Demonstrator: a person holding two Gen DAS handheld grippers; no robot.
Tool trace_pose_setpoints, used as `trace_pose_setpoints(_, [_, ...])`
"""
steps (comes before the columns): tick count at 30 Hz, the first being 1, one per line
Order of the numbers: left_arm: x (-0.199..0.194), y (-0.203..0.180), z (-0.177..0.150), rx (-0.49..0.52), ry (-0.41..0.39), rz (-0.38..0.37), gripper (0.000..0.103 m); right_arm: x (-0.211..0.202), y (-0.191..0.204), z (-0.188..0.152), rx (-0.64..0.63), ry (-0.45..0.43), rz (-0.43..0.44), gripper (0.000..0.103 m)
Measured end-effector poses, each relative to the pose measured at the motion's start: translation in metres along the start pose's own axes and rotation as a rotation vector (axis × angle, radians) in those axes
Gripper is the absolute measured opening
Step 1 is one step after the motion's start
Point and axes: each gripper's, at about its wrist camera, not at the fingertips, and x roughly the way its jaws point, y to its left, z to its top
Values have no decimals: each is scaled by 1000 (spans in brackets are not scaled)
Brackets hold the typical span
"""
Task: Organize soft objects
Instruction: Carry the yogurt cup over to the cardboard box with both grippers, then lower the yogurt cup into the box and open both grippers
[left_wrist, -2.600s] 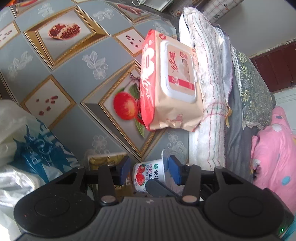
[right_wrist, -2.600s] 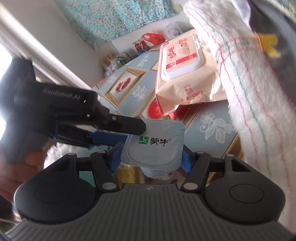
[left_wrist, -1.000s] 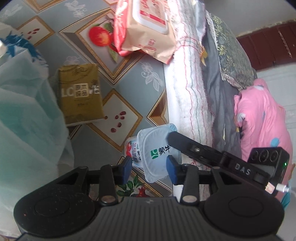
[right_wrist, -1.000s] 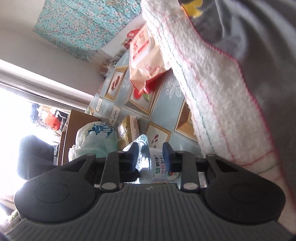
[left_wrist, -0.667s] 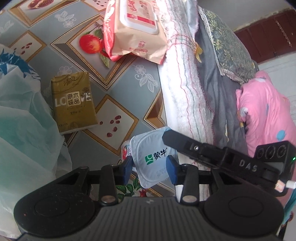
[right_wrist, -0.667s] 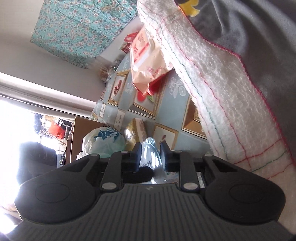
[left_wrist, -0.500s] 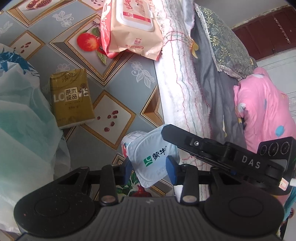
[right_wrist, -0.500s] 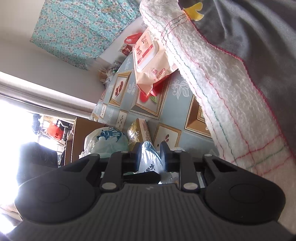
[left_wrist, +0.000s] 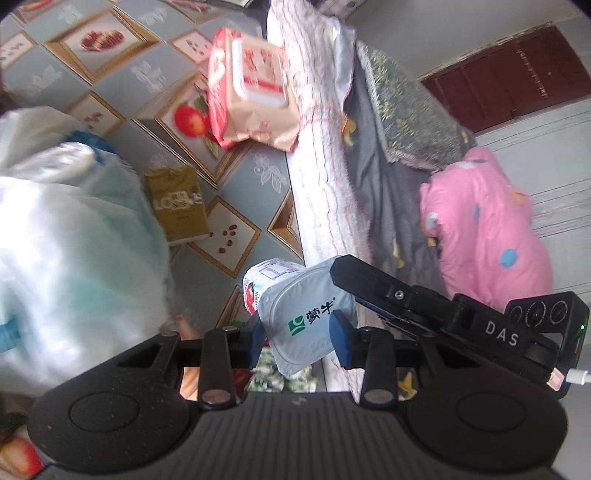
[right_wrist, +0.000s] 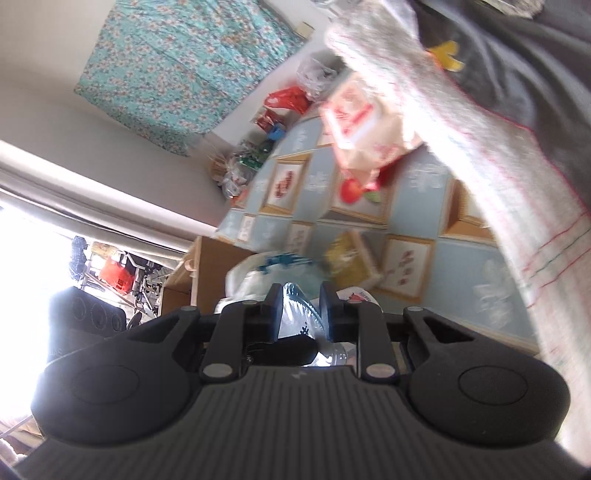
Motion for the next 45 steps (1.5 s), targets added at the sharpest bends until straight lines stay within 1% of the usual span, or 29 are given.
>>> trace_pose_setpoints(5, [-68, 23, -10, -2, -42, -3, 39, 10, 64, -27, -18, 4, 46, 20])
trace_pose_setpoints(9, [-130, 55, -21, -41, -79, 29, 39, 37, 116, -55, -15, 47, 104, 20])
trace_pose_setpoints(12, [-177, 90, -35, -97, -116, 66, 39, 70, 154, -78, -1, 108, 157, 20])
trace_pose_setpoints(15, [-222, 132, -51, -168, -158, 102, 40, 110, 190, -100, -3, 185, 203, 20])
trace_pose_setpoints(18, [-255, 175, -66, -243, -197, 151, 40, 158, 221, -121, -9, 276, 237, 20])
trace_pose_setpoints(21, [-280, 221, -79, -309, -230, 201, 40, 205, 248, -144, -36, 363, 251, 20])
trace_pose_setpoints(24, [-291, 261, -87, -363, -245, 253, 40, 251, 260, -165, -44, 445, 255, 20])
trace_pose_setpoints(27, [-288, 296, -93, -400, -236, 307, 39, 291, 261, -186, -29, 521, 238, 20])
trace_pose_setpoints(29, [-282, 315, -96, -416, -218, 332, 38, 310, 259, -197, -29, 562, 216, 20])
trace_pose_setpoints(32, [-274, 332, -101, -413, -194, 367, 38, 327, 255, -210, -25, 602, 195, 20])
trace_pose_setpoints(37, [-263, 344, -106, -391, -153, 402, 38, 343, 248, -226, -10, 639, 163, 20])
trace_pose_setpoints(40, [-258, 339, -112, -354, -152, 434, 38, 348, 238, -230, -4, 654, 142, 22])
trace_pose_setpoints(45, [-251, 328, -113, -276, -144, 492, 42, 345, 229, -233, -1, 649, 125, 22])
